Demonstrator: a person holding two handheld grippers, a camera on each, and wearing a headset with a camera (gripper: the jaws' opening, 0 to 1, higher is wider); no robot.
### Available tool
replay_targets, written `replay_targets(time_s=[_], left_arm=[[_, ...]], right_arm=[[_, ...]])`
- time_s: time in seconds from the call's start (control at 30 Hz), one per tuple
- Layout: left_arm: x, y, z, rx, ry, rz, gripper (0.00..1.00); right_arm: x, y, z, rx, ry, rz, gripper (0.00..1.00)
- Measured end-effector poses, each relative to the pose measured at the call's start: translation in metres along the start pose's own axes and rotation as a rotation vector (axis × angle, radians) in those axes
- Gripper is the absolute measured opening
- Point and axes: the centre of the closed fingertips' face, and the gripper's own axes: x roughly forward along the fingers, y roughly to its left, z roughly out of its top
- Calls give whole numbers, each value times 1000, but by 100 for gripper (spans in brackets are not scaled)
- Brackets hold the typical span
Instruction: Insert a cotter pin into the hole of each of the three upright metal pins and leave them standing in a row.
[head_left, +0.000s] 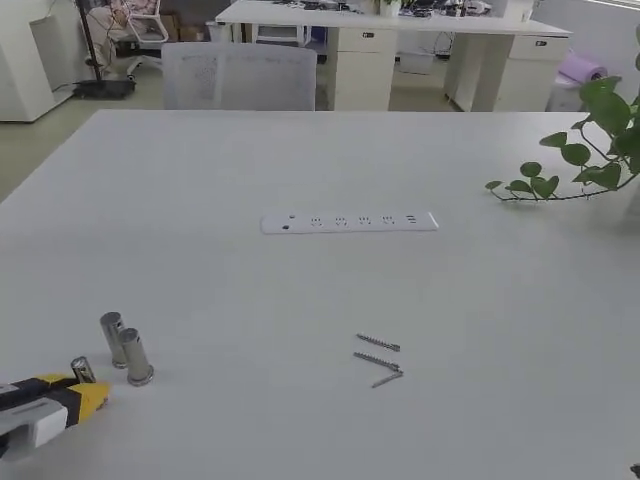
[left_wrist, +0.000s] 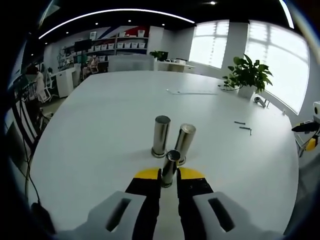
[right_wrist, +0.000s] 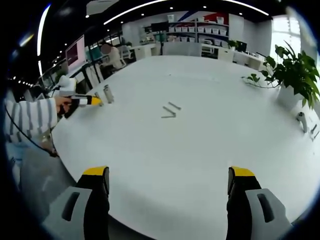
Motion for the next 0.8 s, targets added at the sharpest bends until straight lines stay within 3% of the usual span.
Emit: replay_targets(time_s=[0.33,0.43,0.67,0.8], left_arm=[[-1,-2,0,17,0,0,8],[-1,-1,1,63,-3,0,8],[-1,-2,1,77,0,-8,7],[-3,-2,0,115,10,-2,7]], right_arm=[[0,0,-7,4,19,5,99],[0,0,-6,10,15,3,99],[1,2,-3,6,5,14,99],[1,3,-3,1,7,16,99]])
